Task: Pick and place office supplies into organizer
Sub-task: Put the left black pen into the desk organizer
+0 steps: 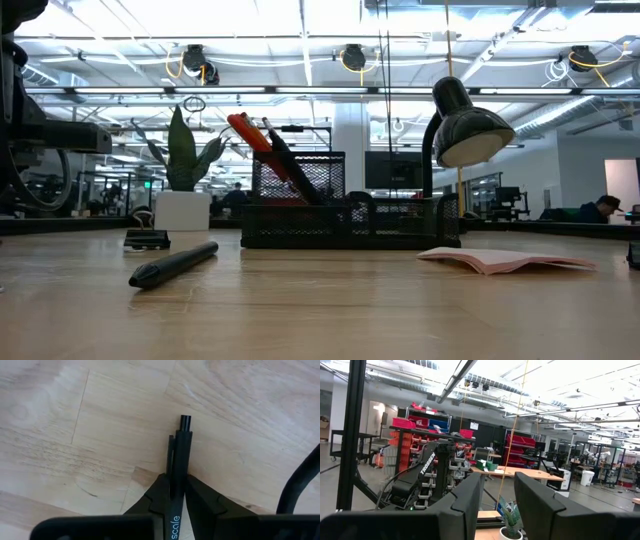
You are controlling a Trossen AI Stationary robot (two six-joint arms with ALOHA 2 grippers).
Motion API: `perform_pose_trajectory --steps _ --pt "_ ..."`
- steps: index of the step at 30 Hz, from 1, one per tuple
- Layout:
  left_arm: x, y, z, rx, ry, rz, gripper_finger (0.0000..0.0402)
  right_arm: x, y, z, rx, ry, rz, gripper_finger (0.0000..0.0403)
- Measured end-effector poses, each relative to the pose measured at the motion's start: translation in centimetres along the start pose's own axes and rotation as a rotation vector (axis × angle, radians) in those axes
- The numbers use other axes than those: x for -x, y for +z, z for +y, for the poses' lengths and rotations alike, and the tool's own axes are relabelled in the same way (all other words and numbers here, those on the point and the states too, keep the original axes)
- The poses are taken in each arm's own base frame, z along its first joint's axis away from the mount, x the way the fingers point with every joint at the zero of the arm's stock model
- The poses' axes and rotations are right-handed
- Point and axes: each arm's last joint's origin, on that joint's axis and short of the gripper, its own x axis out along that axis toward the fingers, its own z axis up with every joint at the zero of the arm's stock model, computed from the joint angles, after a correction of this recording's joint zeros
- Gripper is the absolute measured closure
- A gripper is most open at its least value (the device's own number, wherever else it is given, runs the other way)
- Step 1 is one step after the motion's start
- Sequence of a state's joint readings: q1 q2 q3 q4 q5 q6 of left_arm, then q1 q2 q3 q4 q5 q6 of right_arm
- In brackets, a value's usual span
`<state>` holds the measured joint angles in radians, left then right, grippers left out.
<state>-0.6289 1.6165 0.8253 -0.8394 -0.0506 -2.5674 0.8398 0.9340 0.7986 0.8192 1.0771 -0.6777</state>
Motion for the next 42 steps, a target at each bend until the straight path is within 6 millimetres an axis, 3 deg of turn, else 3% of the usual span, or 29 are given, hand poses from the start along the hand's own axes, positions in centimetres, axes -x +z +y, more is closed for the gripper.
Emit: perform_pose_trajectory --steps 23,42 --pt "0.3 -0.4 -0.5 -0.020 -0.070 0.001 0.0350 0.0 0.1 -0.1 0.008 -0.003 -0.003 0.0287" --pt "3.6 1.5 -0.1 -0.027 -0.264 -0.040 0.0350 0.0 0.1 -0.1 0.002 -0.007 -0.007 0.0287"
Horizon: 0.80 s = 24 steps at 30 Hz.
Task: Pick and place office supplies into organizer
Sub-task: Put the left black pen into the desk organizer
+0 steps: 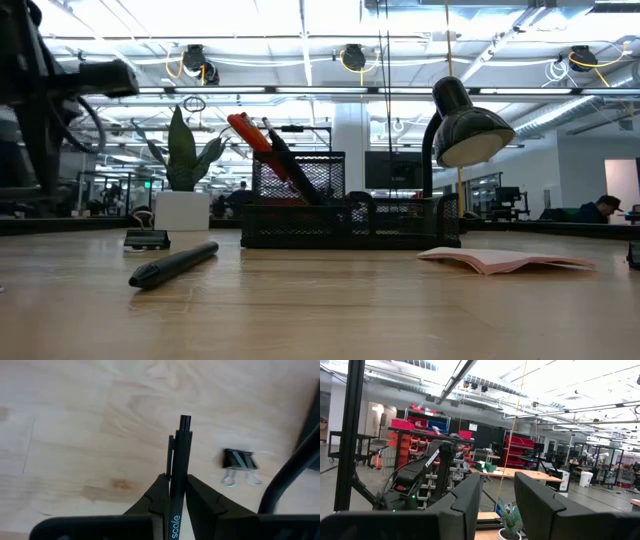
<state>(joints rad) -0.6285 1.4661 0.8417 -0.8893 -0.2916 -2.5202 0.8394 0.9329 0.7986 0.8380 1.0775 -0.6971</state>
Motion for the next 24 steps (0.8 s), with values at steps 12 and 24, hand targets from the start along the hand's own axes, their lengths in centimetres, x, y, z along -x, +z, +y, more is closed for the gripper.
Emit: perform_pose_trajectory --steps 12,24 --pt "0.36 0.26 -0.21 -0.023 -0.072 -0.032 0.0350 0.00 0.01 -0.02 0.004 -0.001 0.000 0.0287" --pt "0.66 -0.28 0.46 -0.064 -0.110 -0.040 0.0350 0.02 0.06 -0.11 0.004 -0.002 -0.001 0.0287"
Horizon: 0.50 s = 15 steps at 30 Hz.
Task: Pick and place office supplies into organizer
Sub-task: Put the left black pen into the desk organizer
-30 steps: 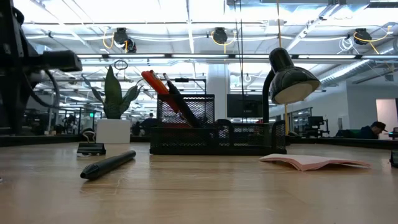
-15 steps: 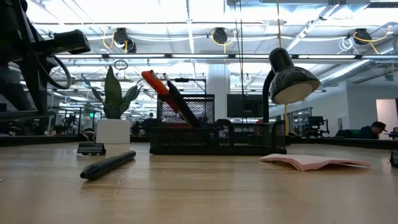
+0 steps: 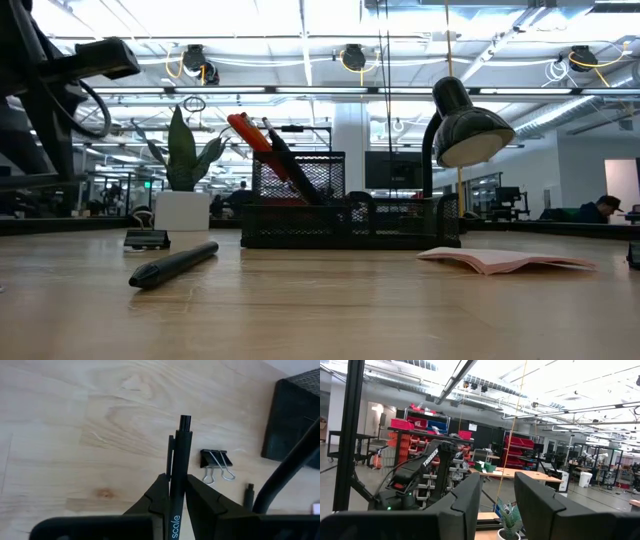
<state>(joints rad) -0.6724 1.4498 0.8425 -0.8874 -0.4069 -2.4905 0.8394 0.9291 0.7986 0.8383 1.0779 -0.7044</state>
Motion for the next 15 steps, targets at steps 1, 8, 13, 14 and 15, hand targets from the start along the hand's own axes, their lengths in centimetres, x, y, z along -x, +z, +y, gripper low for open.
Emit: perform_pose_trajectory --steps 1,8,13,14,15 --pt "0.0 -0.1 0.1 -0.005 -0.008 -0.003 0.0350 0.0 0.0 0.0 0.000 0.000 0.000 0.0287" --pt "0.5 -0.6 0.1 -0.019 -0.073 -0.007 0.0350 0.0 0.0 0.0 -0.003 0.000 0.000 0.0287" --pt "1.7 -1.0 -0.8 -0.072 -0.144 -0.014 0.0350 0.0 0.0 0.0 -0.004 -0.001 -0.001 0.0287" --pt "2.0 -1.1 -1.1 -0.081 -0.156 -0.017 0.0350 0.0 0.0 0.0 -0.005 -0.001 -0.001 0.0287" --pt "2.4 -1.1 -1.4 -0.092 -0.168 -0.021 0.0350 0.0 0.0 0.0 -0.005 -0.001 -0.001 0.0287"
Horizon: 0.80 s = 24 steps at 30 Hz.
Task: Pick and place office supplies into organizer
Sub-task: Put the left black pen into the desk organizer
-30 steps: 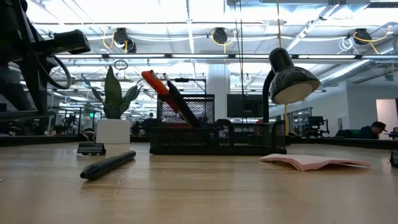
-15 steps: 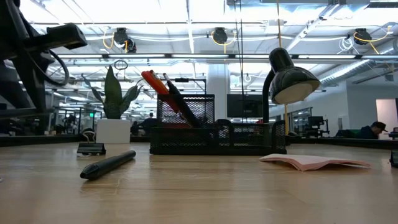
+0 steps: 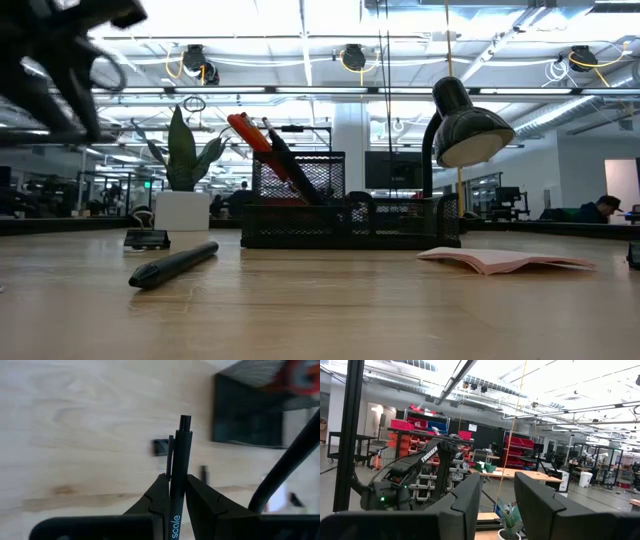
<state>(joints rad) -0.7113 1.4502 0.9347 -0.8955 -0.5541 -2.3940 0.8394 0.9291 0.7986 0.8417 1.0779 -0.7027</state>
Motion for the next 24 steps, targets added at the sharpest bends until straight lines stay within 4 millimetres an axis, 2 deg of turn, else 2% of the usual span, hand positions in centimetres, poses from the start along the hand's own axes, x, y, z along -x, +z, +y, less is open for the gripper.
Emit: perform_pose_trajectory --steps 13,24 --pt "5.5 0.2 -5.8 -0.160 -0.285 -0.108 0.0350 0.0 0.0 0.0 0.001 0.000 0.000 0.0287" --pt "8.4 3.2 -11.3 -0.272 -0.400 -0.250 0.0350 0.0 0.0 0.0 0.002 0.000 0.000 0.0287"
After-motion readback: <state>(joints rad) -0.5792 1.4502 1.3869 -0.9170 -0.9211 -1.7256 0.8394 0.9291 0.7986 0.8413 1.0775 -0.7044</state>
